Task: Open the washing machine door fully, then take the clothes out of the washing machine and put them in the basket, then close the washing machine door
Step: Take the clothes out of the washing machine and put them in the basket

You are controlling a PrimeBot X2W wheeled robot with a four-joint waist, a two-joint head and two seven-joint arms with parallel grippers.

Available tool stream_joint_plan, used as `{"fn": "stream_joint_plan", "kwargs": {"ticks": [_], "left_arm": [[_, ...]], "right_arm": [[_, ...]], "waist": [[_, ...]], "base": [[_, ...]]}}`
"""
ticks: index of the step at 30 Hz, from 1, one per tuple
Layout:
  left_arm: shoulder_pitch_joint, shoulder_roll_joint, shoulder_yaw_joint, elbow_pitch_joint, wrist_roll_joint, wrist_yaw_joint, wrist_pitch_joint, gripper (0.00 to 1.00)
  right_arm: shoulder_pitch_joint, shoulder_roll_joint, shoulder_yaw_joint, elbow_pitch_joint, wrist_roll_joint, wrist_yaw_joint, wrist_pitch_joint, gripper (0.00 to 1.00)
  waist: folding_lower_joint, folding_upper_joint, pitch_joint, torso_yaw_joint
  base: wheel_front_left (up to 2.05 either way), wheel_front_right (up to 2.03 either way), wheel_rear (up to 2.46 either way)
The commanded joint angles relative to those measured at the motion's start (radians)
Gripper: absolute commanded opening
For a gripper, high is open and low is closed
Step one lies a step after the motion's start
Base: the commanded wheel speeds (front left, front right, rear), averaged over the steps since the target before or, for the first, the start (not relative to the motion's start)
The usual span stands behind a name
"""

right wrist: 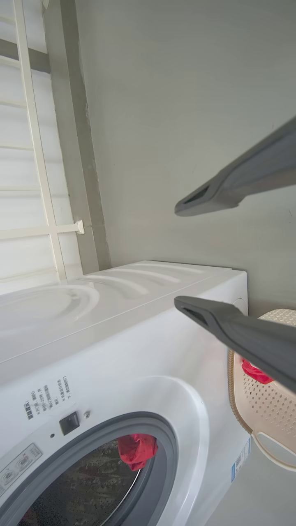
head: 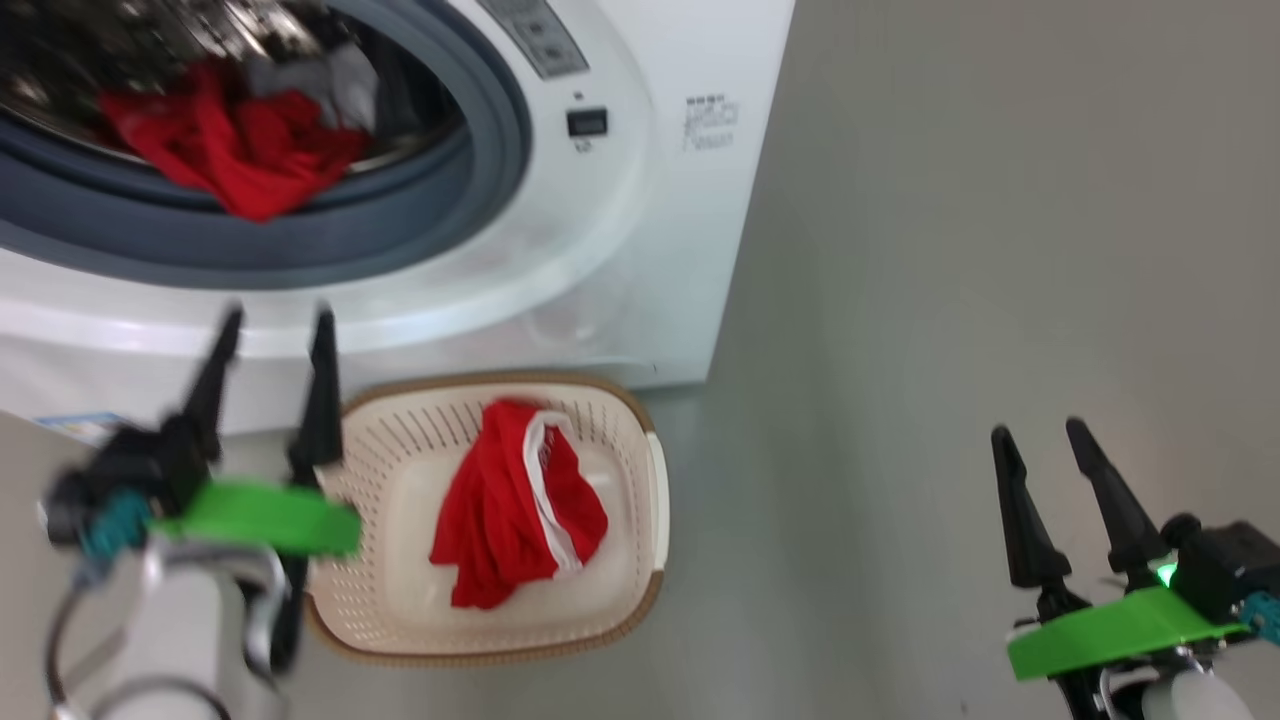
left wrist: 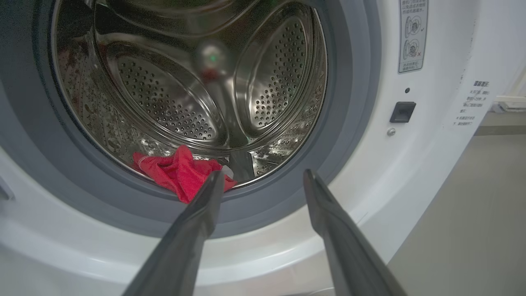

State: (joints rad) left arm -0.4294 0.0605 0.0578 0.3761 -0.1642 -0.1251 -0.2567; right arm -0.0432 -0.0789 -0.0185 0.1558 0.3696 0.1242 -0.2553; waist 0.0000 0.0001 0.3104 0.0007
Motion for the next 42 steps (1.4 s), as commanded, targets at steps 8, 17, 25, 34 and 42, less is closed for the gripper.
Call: {"fn": "stream_joint_plan", "kwargs": {"ticks": [8, 17, 25, 34, 42], "left_arm": [[-0.287, 0.105, 0.09, 0.149, 0.044, -0.003, -0.005, 1.0], [-0.482, 0.172, 0.102, 0.322, 0.103, 0.01, -0.005, 1.0], [-0.625, 0.246, 0.063, 0.487, 0.165, 0.031, -0.005, 1.0], [-0.702, 0.328, 0.035, 0.614, 0.203, 0.087, -0.005, 1.0], [-0.729, 0.354, -0.005, 0.7, 0.223, 0.107, -0.005, 1.0]], "right_arm": [[-0.096, 0.014, 0.037, -0.031, 0.008, 0.007, -0.006, 1.0], [-0.149, 0.024, 0.05, -0.033, 0.012, 0.007, -0.006, 1.0], [-0.177, 0.027, 0.076, -0.031, 0.016, 0.007, -0.006, 1.0], [-0.177, 0.028, 0.083, -0.035, 0.017, 0.007, -0.006, 1.0], [-0.176, 0.028, 0.086, -0.037, 0.017, 0.007, -0.006, 1.0]], "waist": [[0.0, -0.0001, 0.201, -0.08], [0.0, -0.0001, 0.277, -0.113], [0.0, -0.0001, 0.323, -0.146], [0.0, -0.0001, 0.342, -0.182], [0.0, -0.0001, 0.343, -0.184]], "base": [[0.0, 0.0, 0.0], [0.0, 0.0, 0.0], [0.0, 0.0, 0.0], [0.0, 0.0, 0.0], [0.0, 0.0, 0.0]]}}
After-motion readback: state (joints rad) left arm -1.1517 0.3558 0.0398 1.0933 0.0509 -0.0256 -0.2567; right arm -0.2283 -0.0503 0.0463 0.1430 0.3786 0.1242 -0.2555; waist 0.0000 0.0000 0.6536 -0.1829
